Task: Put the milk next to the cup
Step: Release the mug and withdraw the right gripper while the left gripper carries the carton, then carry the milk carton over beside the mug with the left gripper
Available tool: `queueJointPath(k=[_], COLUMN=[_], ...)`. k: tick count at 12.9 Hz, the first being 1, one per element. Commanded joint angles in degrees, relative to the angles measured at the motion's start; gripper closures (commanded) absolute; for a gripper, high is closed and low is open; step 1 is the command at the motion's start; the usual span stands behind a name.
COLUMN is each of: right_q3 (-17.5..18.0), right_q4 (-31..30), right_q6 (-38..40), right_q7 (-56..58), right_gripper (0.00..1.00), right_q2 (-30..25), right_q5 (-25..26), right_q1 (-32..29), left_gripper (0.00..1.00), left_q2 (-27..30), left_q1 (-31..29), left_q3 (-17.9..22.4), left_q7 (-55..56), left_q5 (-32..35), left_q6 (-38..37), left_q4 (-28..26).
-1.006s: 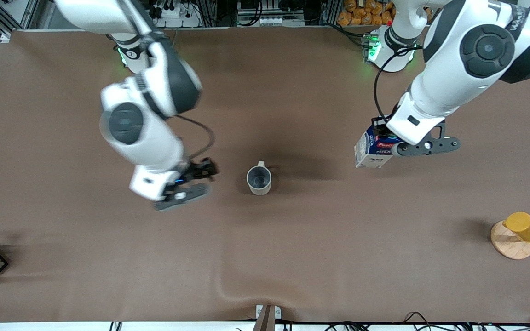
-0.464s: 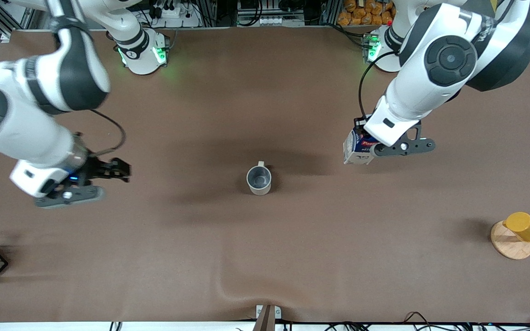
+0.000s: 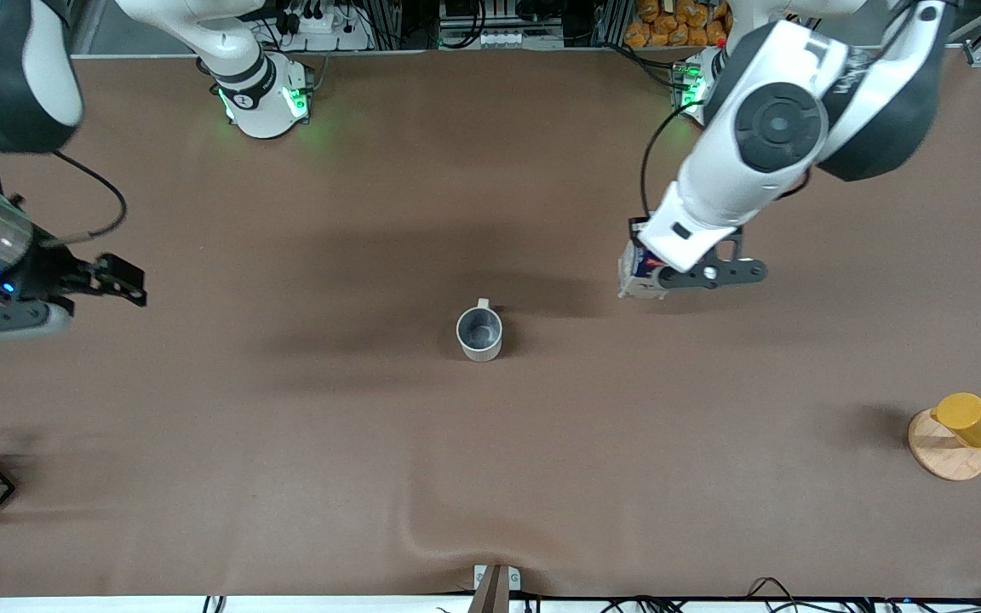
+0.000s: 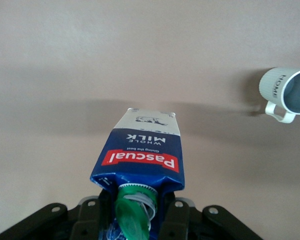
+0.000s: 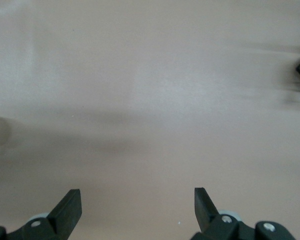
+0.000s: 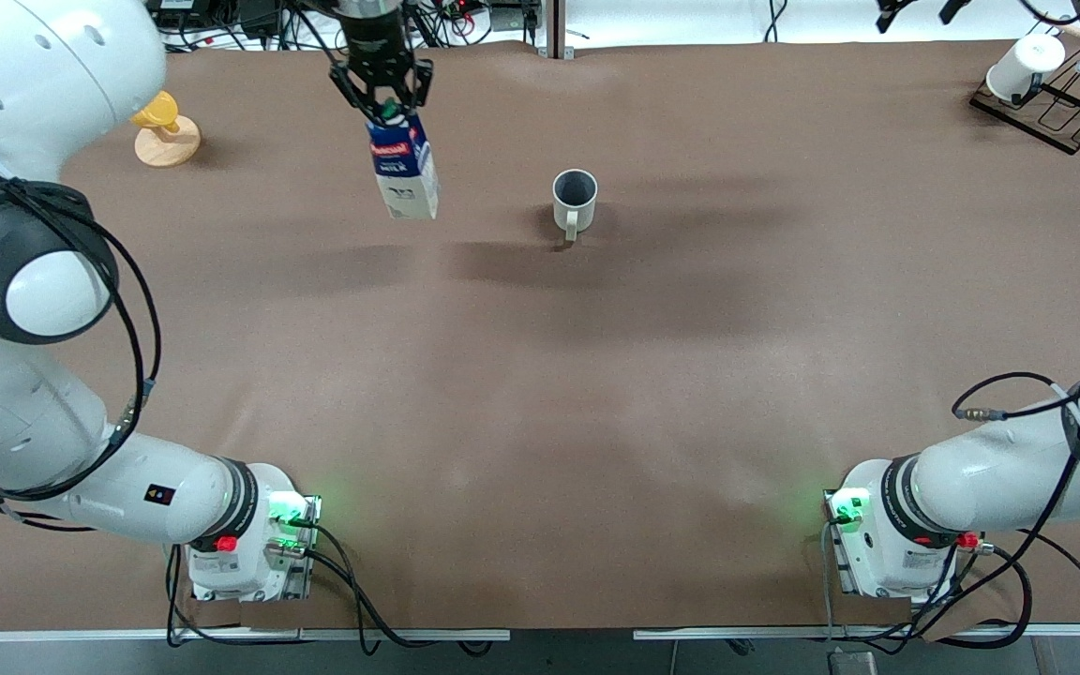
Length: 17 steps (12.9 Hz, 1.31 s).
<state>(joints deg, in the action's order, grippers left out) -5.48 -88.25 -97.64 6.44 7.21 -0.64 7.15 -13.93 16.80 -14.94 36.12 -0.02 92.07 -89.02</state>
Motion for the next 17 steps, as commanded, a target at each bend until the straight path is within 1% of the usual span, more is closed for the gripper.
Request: queueJointPath(k=[1, 3, 4, 7, 10, 13, 15, 17], right_q3=[1.3, 1.4, 1.5, 2.2, 2.0, 2.1, 2.2, 2.8], right_q4=[-2.6, -2.5, -2.5, -2.2, -2.2, -2.1, -2.0, -0.9], right_q6=[0.0, 0.3, 1.7, 5.3, 6.8, 8.8, 9.9, 10.3], right_q7=[5.0, 7.3, 7.3, 6.5, 3.7, -1.5, -2.3, -2.5], right_gripper=[0.00, 0.00, 0.00, 0.00, 0.00, 0.00, 0.00, 0.00], right_q2=[-3.9, -4.8, -5.5, -7.3, -8.1, -9.1, -9.9, -9.9], right_q5=[0.6, 0.6, 0.6, 0.6, 0.6, 0.6, 0.6, 0.3], right_q1=[-4.4, -6.5, -7.4, -9.9, -9.9, -9.5, -9.3, -8.6], left_gripper=[0.91, 0.91, 0.91, 0.91, 0.91, 0.91, 0.91, 0.91], left_q2=[-3.9, -7.8, -9.5, -12.9, -14.7, -18.9, -22.2, -23.3], left_q1=[4.4, 7.1, 8.8, 12.2, 15.5, 18.1, 19.1, 19.4], left_q3=[0.2, 0.3, 0.3, 0.3, 0.4, 0.9, 1.0, 1.0], left_q7=[5.6, 7.2, 8.5, 12.1, 12.9, 14.0, 17.7, 17.9], left_q5=[-0.2, -0.2, -0.2, -0.2, -0.2, -0.2, -0.2, -0.2], left_q6=[-0.7, -0.1, 1.3, 7.7, 10.8, 12.3, 13.1, 14.8], left_q4=[3.8, 6.7, 7.4, 7.4, 7.5, 11.6, 14.3, 14.5])
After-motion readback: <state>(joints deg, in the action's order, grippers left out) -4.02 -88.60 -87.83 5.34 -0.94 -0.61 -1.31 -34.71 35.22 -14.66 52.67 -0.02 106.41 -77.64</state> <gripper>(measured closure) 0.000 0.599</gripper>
